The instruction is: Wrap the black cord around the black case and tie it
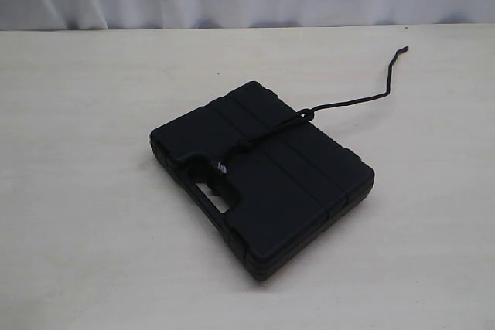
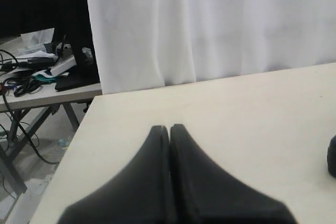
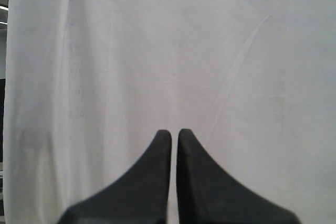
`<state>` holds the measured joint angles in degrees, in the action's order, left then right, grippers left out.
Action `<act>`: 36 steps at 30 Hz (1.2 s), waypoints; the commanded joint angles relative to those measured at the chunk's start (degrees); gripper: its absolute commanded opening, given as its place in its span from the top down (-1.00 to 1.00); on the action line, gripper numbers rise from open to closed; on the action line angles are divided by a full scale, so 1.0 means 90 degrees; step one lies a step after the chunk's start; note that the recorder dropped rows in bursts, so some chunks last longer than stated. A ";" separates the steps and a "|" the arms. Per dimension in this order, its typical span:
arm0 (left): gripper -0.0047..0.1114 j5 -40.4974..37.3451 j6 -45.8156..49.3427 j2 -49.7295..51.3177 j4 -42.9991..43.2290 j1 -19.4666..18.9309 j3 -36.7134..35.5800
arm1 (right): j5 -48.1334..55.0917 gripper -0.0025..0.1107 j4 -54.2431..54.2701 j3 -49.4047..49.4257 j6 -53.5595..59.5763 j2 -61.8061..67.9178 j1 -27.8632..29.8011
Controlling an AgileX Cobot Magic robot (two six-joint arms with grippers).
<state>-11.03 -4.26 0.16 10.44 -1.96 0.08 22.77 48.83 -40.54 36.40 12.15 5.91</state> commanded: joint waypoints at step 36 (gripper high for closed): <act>0.92 -0.0736 -0.0028 -0.0018 -0.0270 0.0129 -0.0009 | -0.0047 0.88 -0.0054 0.0026 0.0030 -0.0029 -0.0007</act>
<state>-17.86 -4.26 0.16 8.58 -1.21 0.08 22.77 48.83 -40.54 36.40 12.15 5.91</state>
